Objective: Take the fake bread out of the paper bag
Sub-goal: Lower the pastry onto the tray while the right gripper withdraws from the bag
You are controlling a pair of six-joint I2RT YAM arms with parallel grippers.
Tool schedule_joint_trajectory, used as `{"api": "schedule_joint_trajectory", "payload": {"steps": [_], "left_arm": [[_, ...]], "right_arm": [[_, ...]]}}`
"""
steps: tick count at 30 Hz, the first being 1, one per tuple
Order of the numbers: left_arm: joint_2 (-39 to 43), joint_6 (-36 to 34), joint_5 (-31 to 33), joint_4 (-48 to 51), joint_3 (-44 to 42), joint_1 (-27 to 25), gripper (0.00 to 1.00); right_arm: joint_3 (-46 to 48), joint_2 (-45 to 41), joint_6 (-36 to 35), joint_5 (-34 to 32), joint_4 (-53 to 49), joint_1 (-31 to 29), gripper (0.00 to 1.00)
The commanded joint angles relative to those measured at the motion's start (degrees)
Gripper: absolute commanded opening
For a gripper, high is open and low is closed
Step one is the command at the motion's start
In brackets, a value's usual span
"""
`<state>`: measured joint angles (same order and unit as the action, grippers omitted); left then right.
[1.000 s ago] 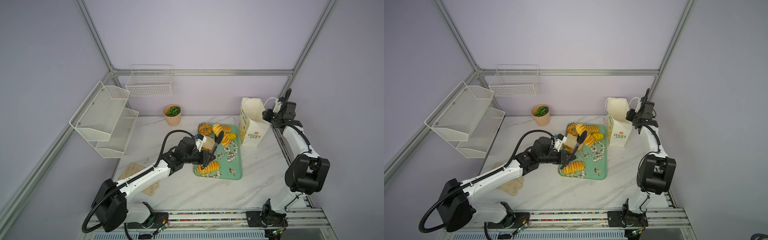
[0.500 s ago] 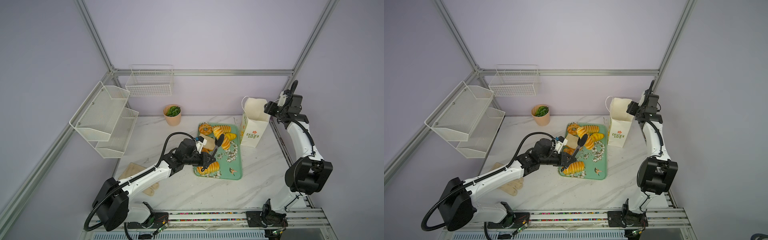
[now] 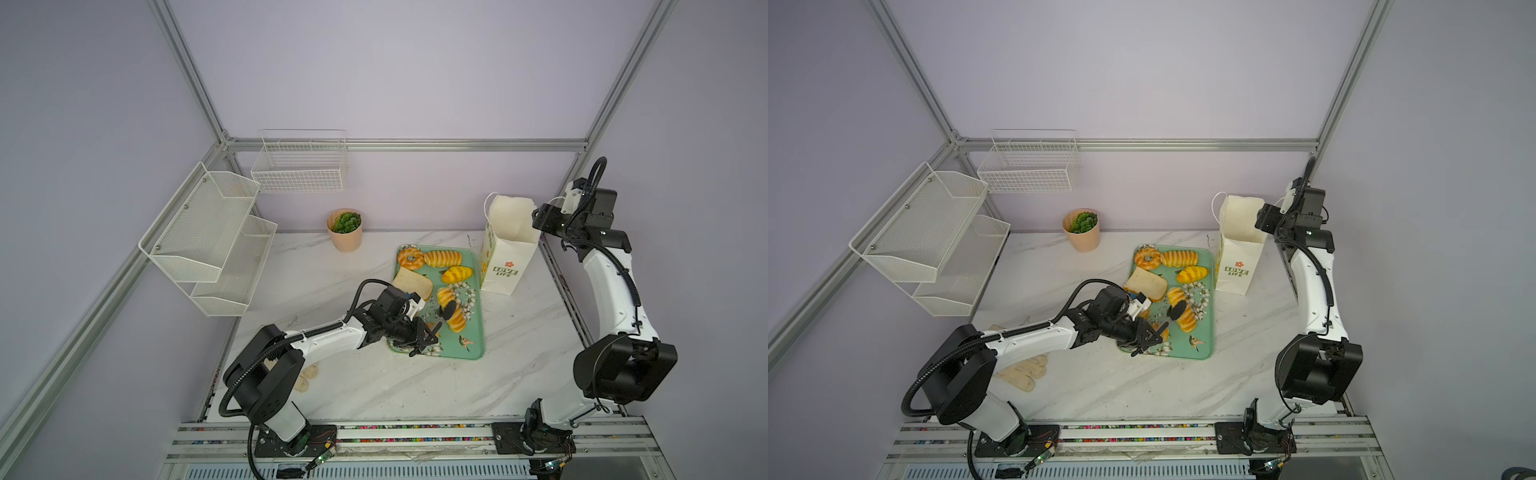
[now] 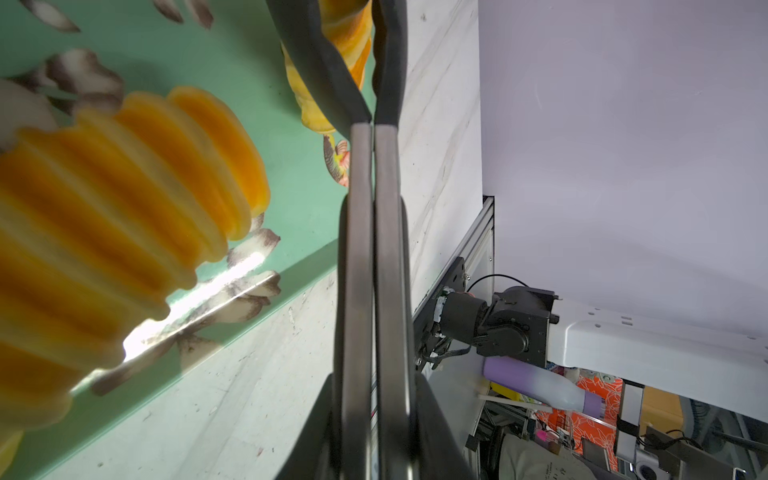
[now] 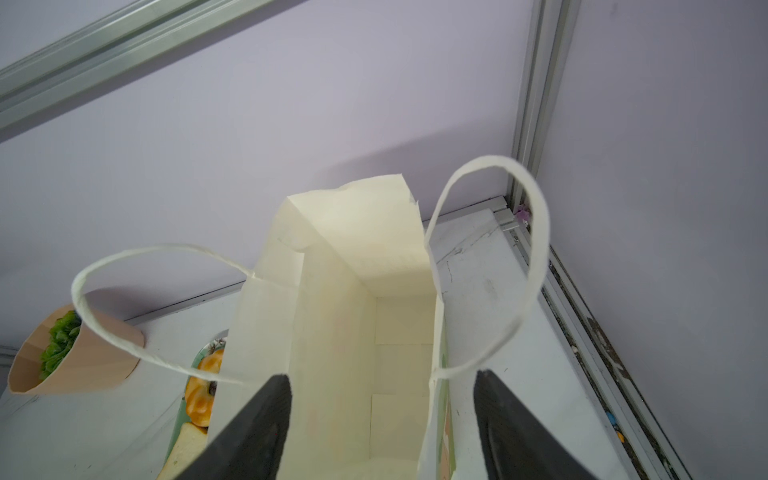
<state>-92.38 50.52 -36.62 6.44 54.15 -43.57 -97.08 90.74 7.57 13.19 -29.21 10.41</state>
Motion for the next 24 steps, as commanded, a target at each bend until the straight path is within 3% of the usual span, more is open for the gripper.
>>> {"api": "schedule_joint_trajectory", "payload": {"steps": [1,5,12,24], "left_arm": [[-0.1,0.1,-5.0,-4.15,4.1,-0.2,0.0],[-2.11,-0.24,-5.3,-2.65,5.55,-0.2,0.0],[-4.99,-3.99,-3.21,6.9,10.12,-0.12,0.14],[-2.36,-6.6,-0.77,11.19,12.57,-0.19,0.37]], "right_arm": [[1.34,-3.64,-0.32,1.37,-2.27,0.06,0.72],[2.08,-5.99,-0.69,1.99,-4.42,0.07,0.73],[6.7,-11.72,0.68,3.52,-4.45,0.03,0.73],[10.79,-20.21,1.57,5.25,-5.93,0.02,0.73]]}}
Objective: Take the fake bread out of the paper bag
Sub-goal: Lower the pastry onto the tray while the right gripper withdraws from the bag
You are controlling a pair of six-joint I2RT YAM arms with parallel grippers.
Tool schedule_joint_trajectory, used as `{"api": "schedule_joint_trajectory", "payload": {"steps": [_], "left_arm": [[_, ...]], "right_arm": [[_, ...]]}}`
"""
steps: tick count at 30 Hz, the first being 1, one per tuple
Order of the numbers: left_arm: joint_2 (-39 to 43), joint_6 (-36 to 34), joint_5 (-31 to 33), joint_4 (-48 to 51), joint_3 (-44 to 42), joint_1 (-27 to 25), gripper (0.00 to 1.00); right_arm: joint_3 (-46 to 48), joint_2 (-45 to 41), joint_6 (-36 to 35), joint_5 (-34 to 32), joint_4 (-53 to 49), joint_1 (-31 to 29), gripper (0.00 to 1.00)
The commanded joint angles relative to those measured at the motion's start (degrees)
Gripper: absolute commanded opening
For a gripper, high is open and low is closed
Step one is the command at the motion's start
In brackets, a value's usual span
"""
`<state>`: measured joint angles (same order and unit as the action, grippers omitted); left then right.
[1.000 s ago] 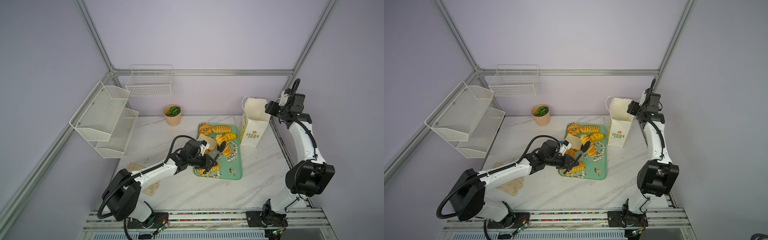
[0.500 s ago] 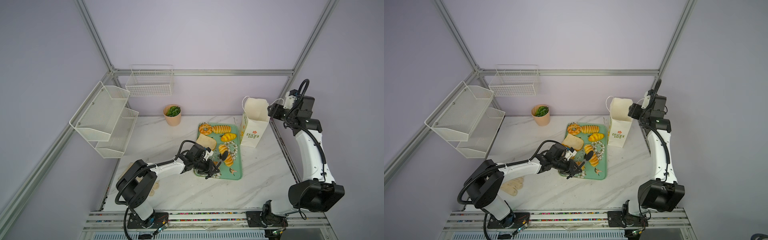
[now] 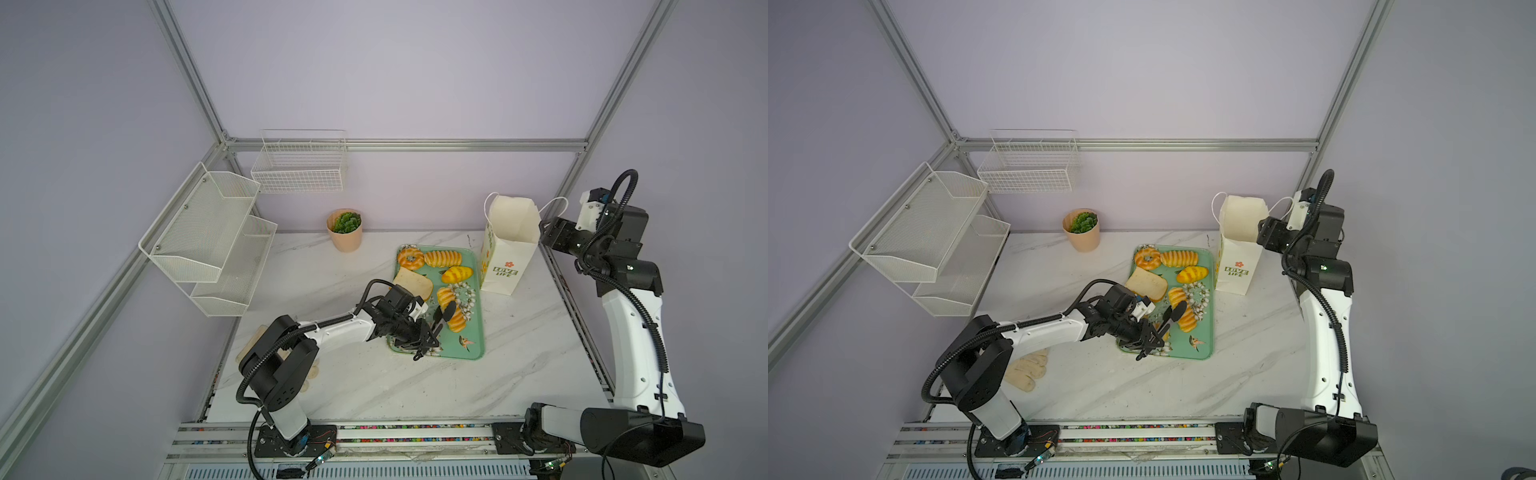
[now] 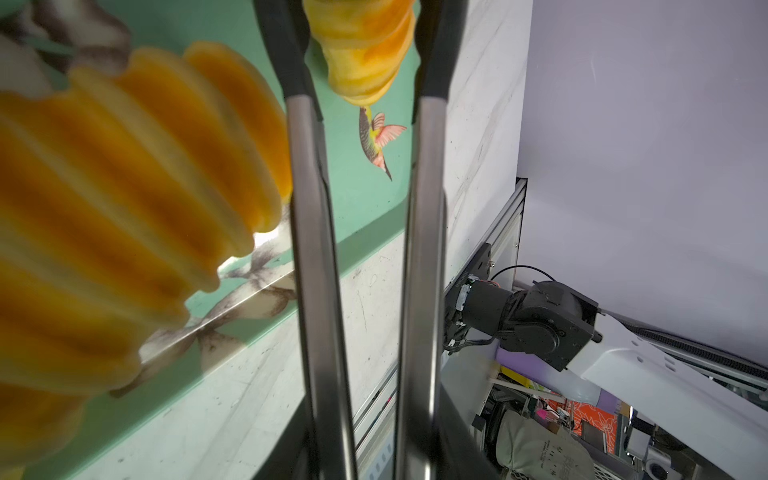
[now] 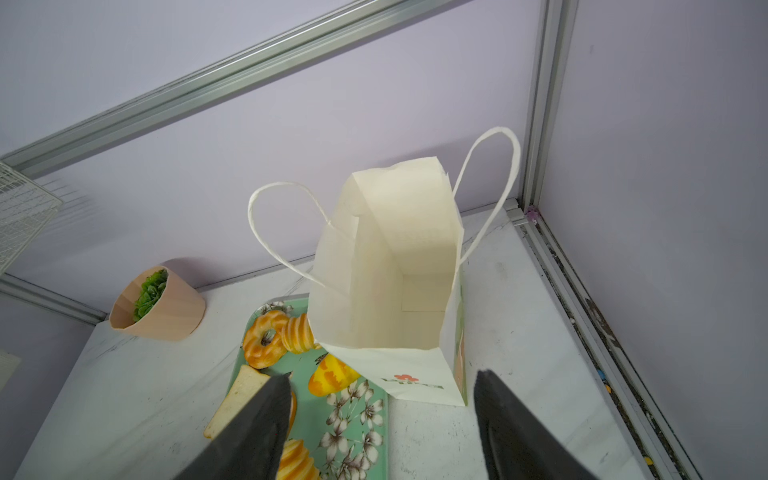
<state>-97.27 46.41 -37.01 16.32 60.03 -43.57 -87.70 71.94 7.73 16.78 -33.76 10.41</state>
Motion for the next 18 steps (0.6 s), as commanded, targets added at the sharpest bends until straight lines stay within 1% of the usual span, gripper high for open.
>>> {"api": "schedule_joint_trajectory", "payload": {"steps": [1,8,13,18], "left_arm": [[2.68,-2.79,-0.3,1.77,7.0,-0.17,0.38],[2.55,-5.38,1.03,5.49,9.87,-0.11,0.42],[2.66,-6.4,1.59,7.46,11.58,0.12,0.42],[4.88,-7.51,2.64,10.65,12.3,0.5,0.42]], "right_arm": [[1.85,-1.89,1.63,1.97,-1.35,0.04,0.73],[6.44,-6.23,3.26,4.22,-1.02,0.04,0.71],[11.44,-9.8,3.18,4.63,-1.31,-0.04,0.71],[17.33,-13.16,3.26,4.5,-0.95,-0.4,0.7]]}}
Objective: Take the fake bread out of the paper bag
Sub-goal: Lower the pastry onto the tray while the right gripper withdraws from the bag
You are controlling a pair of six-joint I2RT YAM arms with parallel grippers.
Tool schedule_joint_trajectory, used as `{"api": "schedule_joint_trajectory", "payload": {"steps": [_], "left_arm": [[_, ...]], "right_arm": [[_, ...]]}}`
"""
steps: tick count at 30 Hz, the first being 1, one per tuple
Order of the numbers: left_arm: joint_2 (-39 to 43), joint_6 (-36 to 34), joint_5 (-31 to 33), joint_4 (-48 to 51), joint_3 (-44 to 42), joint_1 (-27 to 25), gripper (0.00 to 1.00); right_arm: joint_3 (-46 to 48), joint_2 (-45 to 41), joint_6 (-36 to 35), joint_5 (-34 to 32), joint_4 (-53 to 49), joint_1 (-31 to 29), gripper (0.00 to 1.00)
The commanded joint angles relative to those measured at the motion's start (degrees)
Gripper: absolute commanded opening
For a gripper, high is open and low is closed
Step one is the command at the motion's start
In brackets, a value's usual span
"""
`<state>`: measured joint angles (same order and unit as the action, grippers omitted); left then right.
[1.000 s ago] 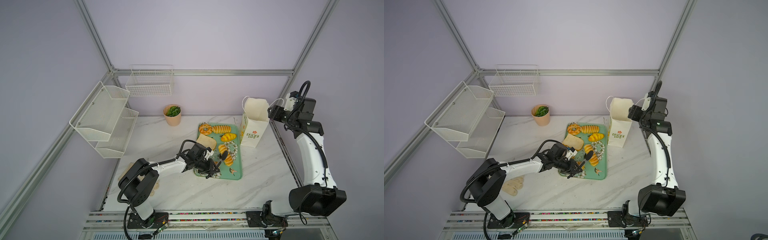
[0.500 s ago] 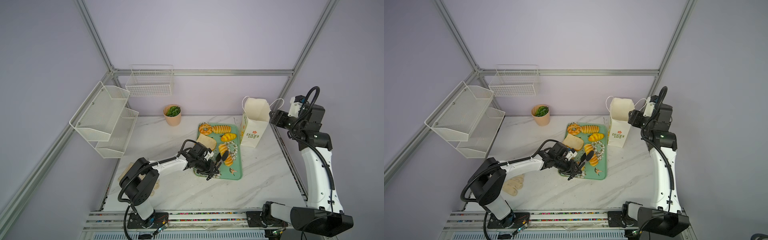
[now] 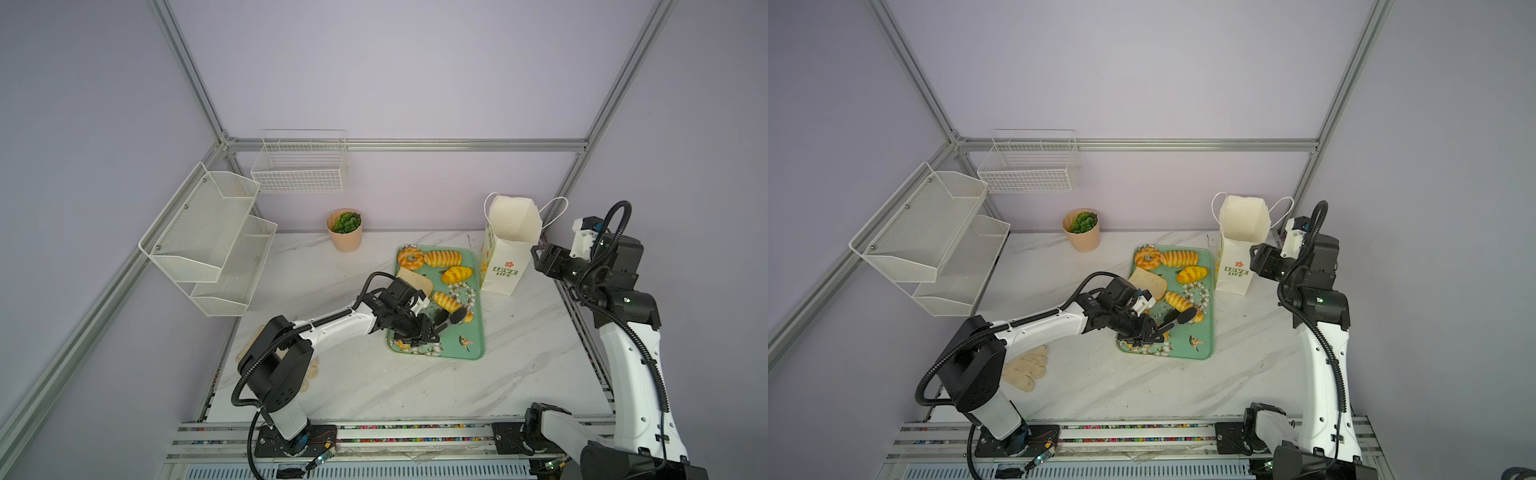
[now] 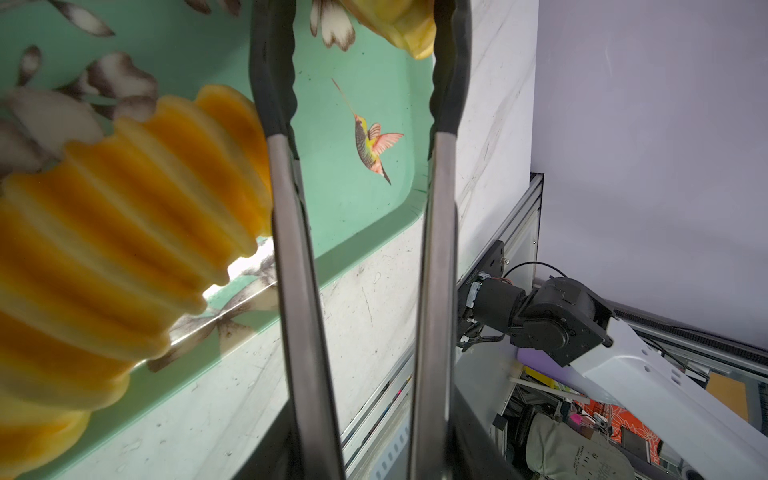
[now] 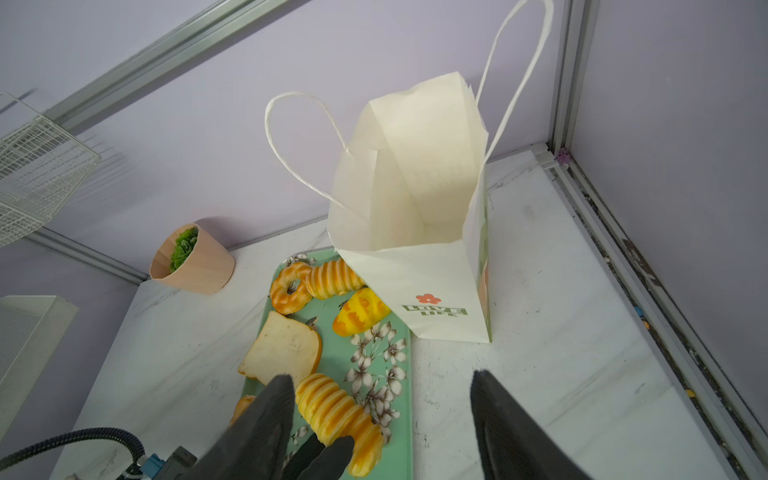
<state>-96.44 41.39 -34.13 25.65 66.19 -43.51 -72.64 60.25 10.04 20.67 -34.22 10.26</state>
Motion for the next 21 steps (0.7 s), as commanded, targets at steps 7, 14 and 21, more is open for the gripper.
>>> {"api": "schedule_joint_trajectory", "payload": {"steps": [7,14,21], "left_arm": [[10.09,-3.41,0.92,6.53,5.24,0.88,0.41],[18.43,-4.7,2.91,11.76,3.63,1.27,0.39],[21.37,-6.21,4.37,11.9,2.79,4.25,0.28]], "right_arm": [[10.02,-5.12,1.1,-0.41,1.35,-0.33,0.7],[18.33,-8.75,2.5,-2.39,6.12,-0.33,0.7],[25.47,-10.99,5.29,-2.53,10.83,-0.33,0.69]]}}
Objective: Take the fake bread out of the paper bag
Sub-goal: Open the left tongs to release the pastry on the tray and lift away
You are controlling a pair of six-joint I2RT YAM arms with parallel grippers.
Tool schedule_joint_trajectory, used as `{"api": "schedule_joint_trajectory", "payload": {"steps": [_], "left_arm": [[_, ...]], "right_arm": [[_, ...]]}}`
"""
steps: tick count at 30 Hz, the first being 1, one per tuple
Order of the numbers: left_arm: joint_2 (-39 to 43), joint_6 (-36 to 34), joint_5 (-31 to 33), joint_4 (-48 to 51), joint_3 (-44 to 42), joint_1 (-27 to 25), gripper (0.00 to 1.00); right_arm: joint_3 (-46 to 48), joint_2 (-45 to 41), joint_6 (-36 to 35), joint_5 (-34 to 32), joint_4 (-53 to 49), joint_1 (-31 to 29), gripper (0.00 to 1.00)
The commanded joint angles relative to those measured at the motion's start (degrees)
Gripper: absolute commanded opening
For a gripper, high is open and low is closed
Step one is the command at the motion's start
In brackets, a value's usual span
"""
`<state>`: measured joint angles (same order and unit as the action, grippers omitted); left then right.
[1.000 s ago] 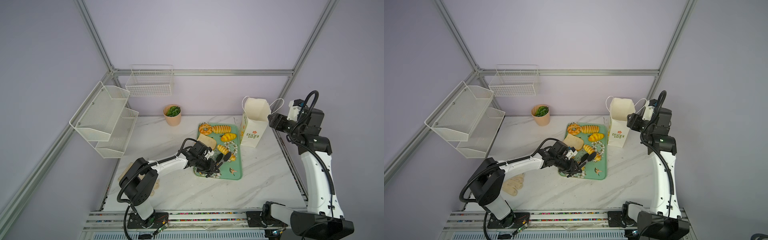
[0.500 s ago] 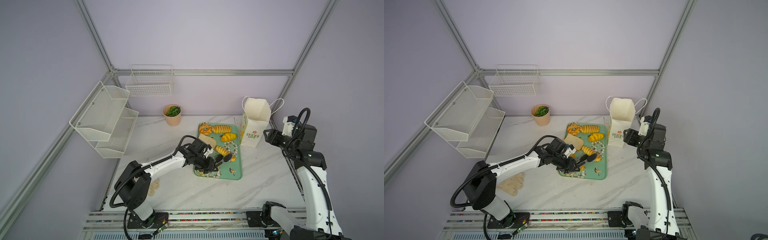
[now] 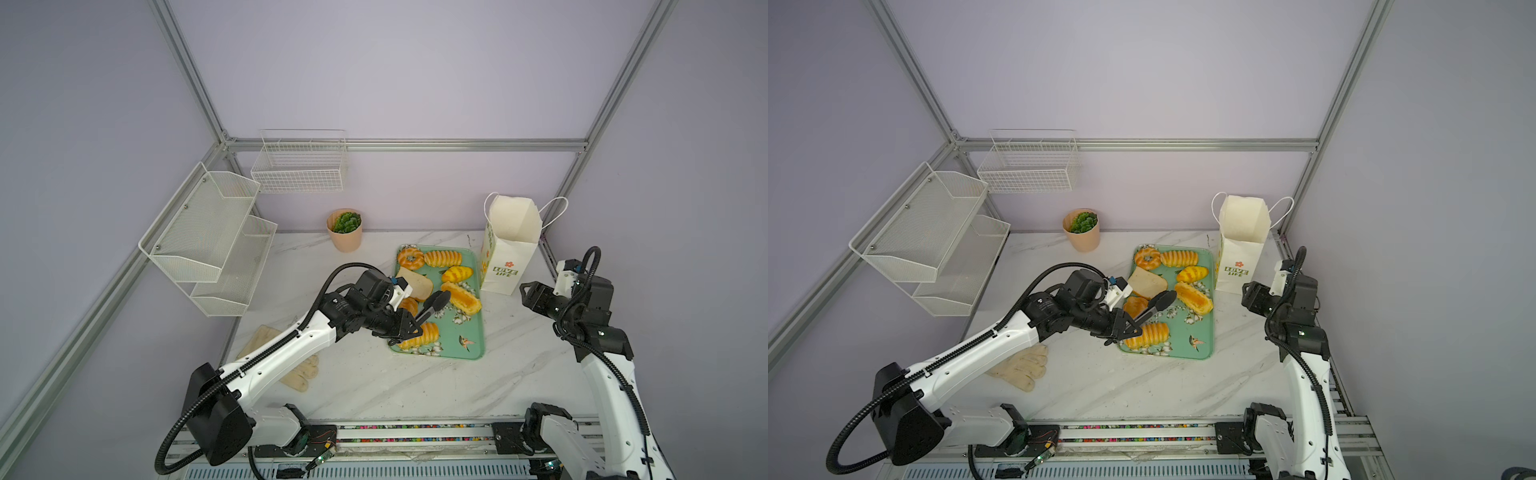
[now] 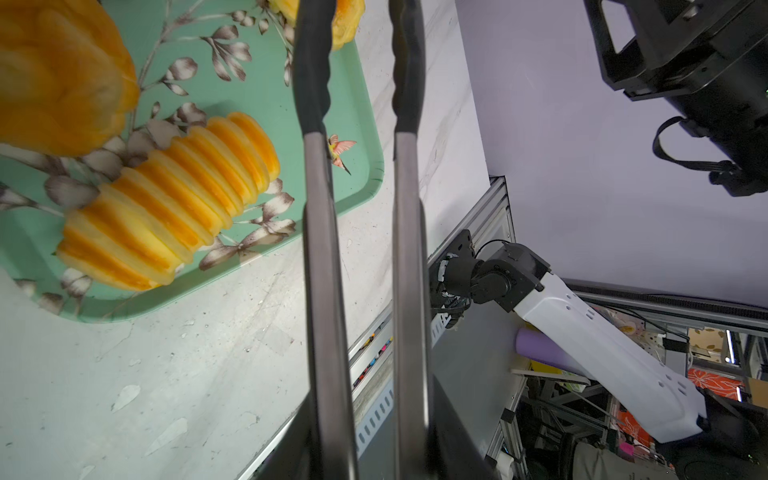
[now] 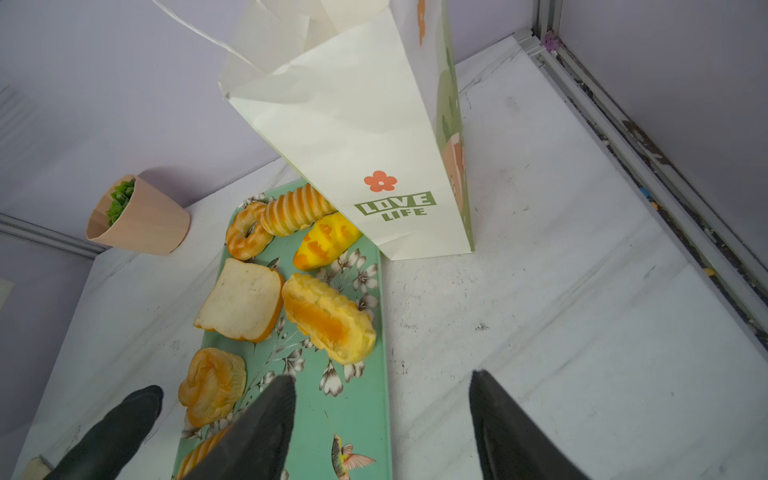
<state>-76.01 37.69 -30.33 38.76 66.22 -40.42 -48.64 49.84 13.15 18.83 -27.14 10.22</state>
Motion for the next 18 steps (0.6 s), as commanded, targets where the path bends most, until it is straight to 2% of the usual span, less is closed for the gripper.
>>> {"api": "schedule_joint_trajectory", "payload": {"steps": [1,6,18], "left_arm": [[0.37,-2.91,0.97,-1.32,3.33,1.36,0.24],[-8.1,-5.11,2.36,-1.39,10.07,1.36,0.1],[-31.72,-8.1,3.67,0.54,33.16,-1.68,0.04]], "right_arm": [[1.64,-0.32,2.19,-0.49,3.71,-0.28,0.69],[1.53,0.12,1.28,-1.0,3.49,-0.33,0.69],[2.59,0.8,-0.27,-0.59,3.14,-0.29,0.69]]}}
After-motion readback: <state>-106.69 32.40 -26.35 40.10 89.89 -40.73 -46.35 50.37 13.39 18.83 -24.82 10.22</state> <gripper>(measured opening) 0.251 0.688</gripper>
